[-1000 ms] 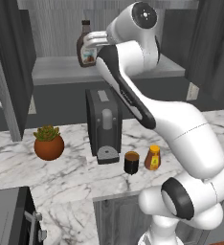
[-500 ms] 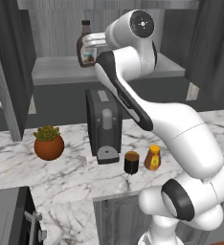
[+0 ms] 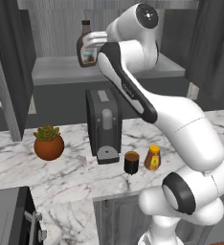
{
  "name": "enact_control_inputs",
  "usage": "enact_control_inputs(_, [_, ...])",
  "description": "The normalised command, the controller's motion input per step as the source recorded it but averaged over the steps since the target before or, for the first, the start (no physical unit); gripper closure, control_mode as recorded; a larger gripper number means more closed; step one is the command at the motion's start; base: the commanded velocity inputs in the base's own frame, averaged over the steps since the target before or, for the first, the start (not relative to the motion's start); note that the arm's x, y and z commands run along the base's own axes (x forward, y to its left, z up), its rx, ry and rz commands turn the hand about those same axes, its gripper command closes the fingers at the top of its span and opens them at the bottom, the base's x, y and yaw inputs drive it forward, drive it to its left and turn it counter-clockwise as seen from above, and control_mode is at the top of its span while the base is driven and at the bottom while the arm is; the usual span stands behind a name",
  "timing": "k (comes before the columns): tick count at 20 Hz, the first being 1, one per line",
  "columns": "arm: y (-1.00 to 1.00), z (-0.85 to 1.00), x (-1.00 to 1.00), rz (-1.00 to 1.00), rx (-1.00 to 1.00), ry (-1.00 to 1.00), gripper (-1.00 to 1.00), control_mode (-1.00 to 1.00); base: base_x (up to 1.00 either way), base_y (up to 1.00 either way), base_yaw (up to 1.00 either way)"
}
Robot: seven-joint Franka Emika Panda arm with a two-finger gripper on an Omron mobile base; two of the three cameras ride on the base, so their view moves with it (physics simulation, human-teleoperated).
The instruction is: Pick the syrup bottle and honey bottle from the cabinet and place them next to the mug.
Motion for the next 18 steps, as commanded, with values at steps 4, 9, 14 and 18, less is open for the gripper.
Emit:
enact_control_inputs(4, [0.0,0.0,0.31,0.06,0.0,0.18,-1.0,-1.0,0.0,0.0,0.0])
enact_control_inputs(9, [0.0,0.0,0.19,0.01,0.0,-0.05,-1.0,-1.0,0.0,0.0,0.0])
enact_control_inputs(14, [0.0,0.0,0.35,0.0,0.0,-0.02,-1.0,-1.0,0.0,0.0,0.0])
enact_control_inputs(18, [0.0,0.0,0.29,0.0,0.0,0.0,-1.0,-1.0,0.0,0.0,0.0])
